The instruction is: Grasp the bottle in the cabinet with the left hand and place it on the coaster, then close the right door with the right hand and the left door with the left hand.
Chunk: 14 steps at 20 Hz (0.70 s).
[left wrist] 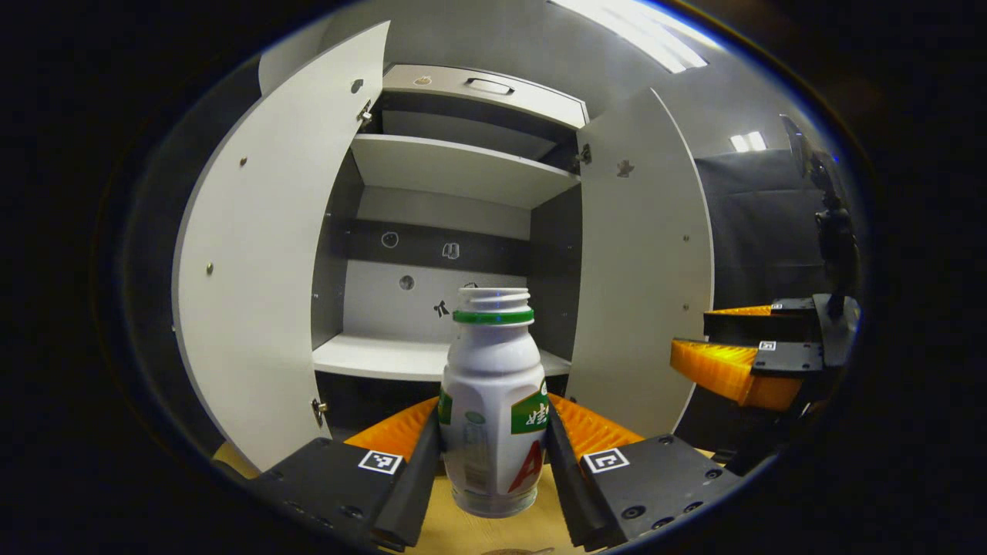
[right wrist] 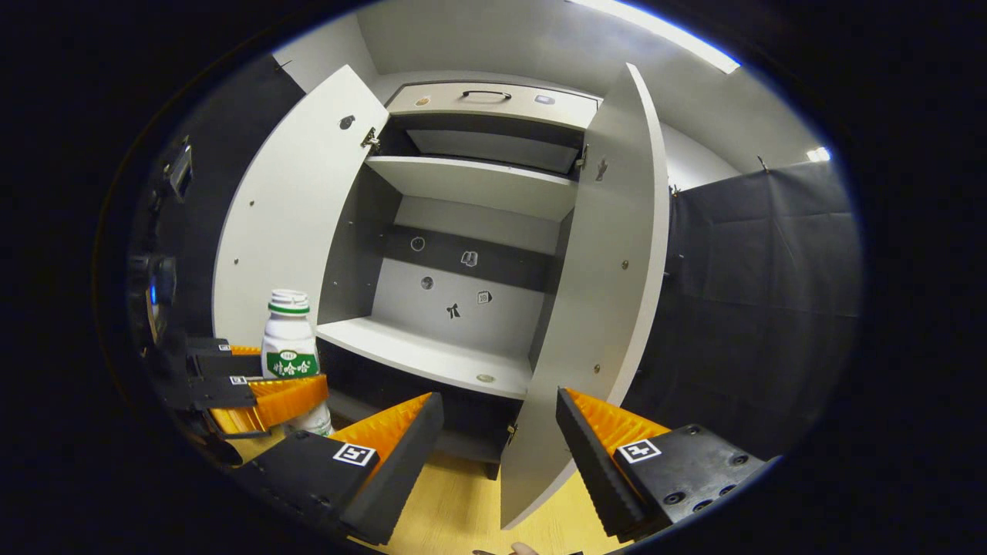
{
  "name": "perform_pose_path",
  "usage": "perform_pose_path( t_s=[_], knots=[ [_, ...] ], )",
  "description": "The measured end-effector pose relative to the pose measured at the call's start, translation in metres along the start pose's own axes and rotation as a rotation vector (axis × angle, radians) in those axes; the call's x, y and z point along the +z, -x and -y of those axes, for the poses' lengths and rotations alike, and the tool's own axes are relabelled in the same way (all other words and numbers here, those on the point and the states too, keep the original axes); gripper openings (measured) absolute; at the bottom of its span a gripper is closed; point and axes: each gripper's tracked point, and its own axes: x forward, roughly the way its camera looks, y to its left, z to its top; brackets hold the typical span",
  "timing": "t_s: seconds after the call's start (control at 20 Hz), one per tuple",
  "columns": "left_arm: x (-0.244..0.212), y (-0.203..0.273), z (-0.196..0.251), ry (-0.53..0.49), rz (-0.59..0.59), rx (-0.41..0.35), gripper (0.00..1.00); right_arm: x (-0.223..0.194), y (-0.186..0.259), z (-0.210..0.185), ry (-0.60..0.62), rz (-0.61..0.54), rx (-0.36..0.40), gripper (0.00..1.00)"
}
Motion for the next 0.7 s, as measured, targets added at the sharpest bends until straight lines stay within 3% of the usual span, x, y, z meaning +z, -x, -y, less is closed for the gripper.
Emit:
perform_pose_path(
  t_s=[0.25,0.7],
  knots=[
    [-0.084,0.023,0.003,0.007,-0.043,0.069,0.7,-0.036,0.008,-0.006,0.019,-0.021,0.077,0.98],
    [-0.186,0.04,0.014,0.016,-0.011,0.045,0.71,-0.101,0.005,-0.044,0.016,-0.053,0.195,0.98]
  ],
)
